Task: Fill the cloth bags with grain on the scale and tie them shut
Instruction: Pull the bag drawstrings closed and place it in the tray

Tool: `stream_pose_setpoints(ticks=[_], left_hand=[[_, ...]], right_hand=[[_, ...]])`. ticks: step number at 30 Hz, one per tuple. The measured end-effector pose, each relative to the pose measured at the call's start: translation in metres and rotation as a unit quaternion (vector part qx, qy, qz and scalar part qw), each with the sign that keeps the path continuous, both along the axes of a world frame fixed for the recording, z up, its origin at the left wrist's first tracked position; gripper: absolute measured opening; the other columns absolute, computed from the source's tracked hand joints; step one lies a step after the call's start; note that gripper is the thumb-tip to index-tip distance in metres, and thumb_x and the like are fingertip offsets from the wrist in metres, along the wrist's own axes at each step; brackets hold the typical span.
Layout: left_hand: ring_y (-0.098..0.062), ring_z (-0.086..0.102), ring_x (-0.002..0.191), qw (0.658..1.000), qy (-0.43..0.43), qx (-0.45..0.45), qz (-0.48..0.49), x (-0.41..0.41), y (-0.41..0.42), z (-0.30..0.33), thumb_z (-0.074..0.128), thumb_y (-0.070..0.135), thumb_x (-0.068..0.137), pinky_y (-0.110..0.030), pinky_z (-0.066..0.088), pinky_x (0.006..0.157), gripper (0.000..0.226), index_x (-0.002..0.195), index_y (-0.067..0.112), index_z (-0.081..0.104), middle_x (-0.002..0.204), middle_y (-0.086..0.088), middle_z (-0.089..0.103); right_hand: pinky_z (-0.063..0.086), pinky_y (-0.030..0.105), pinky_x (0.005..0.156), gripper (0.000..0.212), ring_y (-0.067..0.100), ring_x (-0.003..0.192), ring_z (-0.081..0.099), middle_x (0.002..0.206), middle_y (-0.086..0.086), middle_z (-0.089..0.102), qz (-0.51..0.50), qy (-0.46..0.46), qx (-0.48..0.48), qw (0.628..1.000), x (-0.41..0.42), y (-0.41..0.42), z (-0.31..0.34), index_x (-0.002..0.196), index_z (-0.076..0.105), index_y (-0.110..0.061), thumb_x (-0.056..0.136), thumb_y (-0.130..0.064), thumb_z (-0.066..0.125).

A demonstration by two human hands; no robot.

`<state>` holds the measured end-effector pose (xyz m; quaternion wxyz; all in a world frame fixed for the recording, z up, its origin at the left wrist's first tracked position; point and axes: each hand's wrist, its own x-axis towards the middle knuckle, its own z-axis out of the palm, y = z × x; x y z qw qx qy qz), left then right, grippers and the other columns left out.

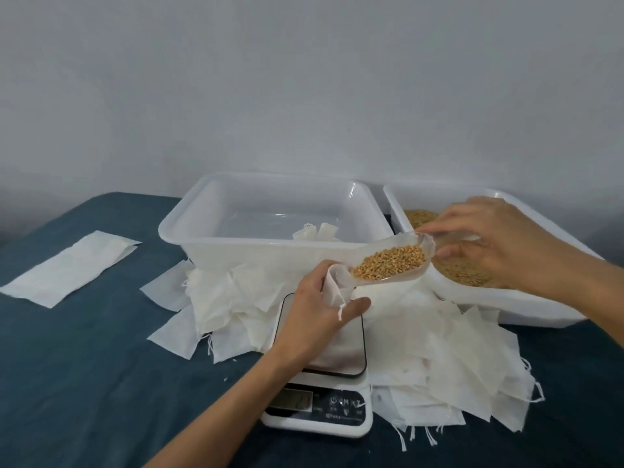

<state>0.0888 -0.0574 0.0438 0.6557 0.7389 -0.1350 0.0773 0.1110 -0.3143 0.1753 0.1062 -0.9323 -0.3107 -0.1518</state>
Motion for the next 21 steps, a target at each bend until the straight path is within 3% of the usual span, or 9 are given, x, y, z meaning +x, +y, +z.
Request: stream_pose_setpoints(ticks=[2,4,8,10,13,14,18,21], left_hand=[[-0.027,0.067,0.100,1.000,0.005,-0.018,0.004,0.000,-0.001,0.000,0.083,0.026,0.073,-0.047,0.055,0.088,0.040,0.109,0.021,0.067,0.104,-0.001,0.073],[-0.029,0.067,0.100,1.000,0.013,-0.026,0.003,0.001,-0.001,0.001,0.082,0.026,0.072,-0.049,0.055,0.089,0.042,0.111,0.020,0.068,0.105,-0.003,0.072],[-0.013,0.069,0.085,0.997,0.053,-0.037,-0.030,0.003,0.001,0.003,0.088,0.010,0.079,-0.042,0.055,0.089,0.042,0.116,0.014,0.067,0.100,0.000,0.073],[-0.010,0.069,0.083,0.996,0.069,-0.033,-0.048,0.006,0.002,0.005,0.085,0.004,0.084,-0.042,0.057,0.088,0.040,0.118,0.009,0.065,0.102,-0.001,0.074],[-0.006,0.071,0.081,0.994,0.076,-0.024,-0.081,0.012,0.007,0.007,0.083,0.000,0.084,-0.028,0.059,0.077,0.040,0.119,0.003,0.063,0.098,0.004,0.073],[-0.007,0.072,0.084,0.993,0.074,-0.015,-0.090,0.014,0.010,0.008,0.083,0.000,0.084,-0.029,0.060,0.079,0.040,0.118,0.004,0.064,0.099,0.006,0.074],[-0.019,0.071,0.099,0.991,0.071,-0.011,-0.114,0.019,0.022,0.008,0.085,0.002,0.083,-0.055,0.055,0.103,0.039,0.114,0.015,0.067,0.109,0.001,0.075],[-0.026,0.072,0.105,0.991,0.078,-0.005,-0.112,0.018,0.028,0.005,0.087,0.010,0.082,-0.049,0.053,0.102,0.040,0.118,0.009,0.068,0.111,-0.006,0.076]], right_hand=[[0.035,0.029,0.091,0.036,0.001,0.087,0.052,0.096,-0.020,0.064,-0.008,-0.028,-0.037,0.999,0.000,0.000,0.003,0.120,0.072,-0.028,0.087,-0.015,0.076],[0.028,0.028,0.095,0.037,-0.011,0.090,0.048,0.095,-0.024,0.060,-0.010,-0.033,-0.051,0.998,0.000,-0.001,0.004,0.121,0.072,-0.029,0.087,-0.014,0.075],[0.027,0.030,0.096,0.035,-0.021,0.091,0.043,0.095,-0.023,0.058,-0.006,-0.039,-0.060,0.997,0.001,0.002,0.003,0.119,0.073,-0.028,0.087,-0.015,0.076],[0.027,0.030,0.096,0.035,-0.019,0.089,0.043,0.094,-0.022,0.059,-0.007,-0.042,-0.064,0.997,0.000,0.004,0.002,0.119,0.073,-0.029,0.087,-0.016,0.076],[0.026,0.030,0.097,0.036,-0.007,0.084,0.047,0.093,-0.017,0.063,-0.007,-0.041,-0.067,0.997,-0.001,0.007,0.001,0.120,0.072,-0.029,0.087,-0.015,0.076],[0.027,0.030,0.098,0.037,-0.003,0.083,0.046,0.093,-0.016,0.063,-0.008,-0.041,-0.069,0.997,-0.002,0.008,0.001,0.120,0.072,-0.029,0.087,-0.015,0.075],[0.026,0.029,0.098,0.036,0.007,0.088,0.047,0.092,-0.017,0.060,-0.012,-0.039,-0.077,0.996,-0.004,0.015,0.002,0.122,0.072,-0.027,0.088,-0.016,0.074],[0.026,0.029,0.097,0.036,0.010,0.087,0.047,0.093,-0.013,0.061,-0.017,-0.035,-0.080,0.996,-0.004,0.021,0.003,0.122,0.072,-0.024,0.087,-0.015,0.074]])
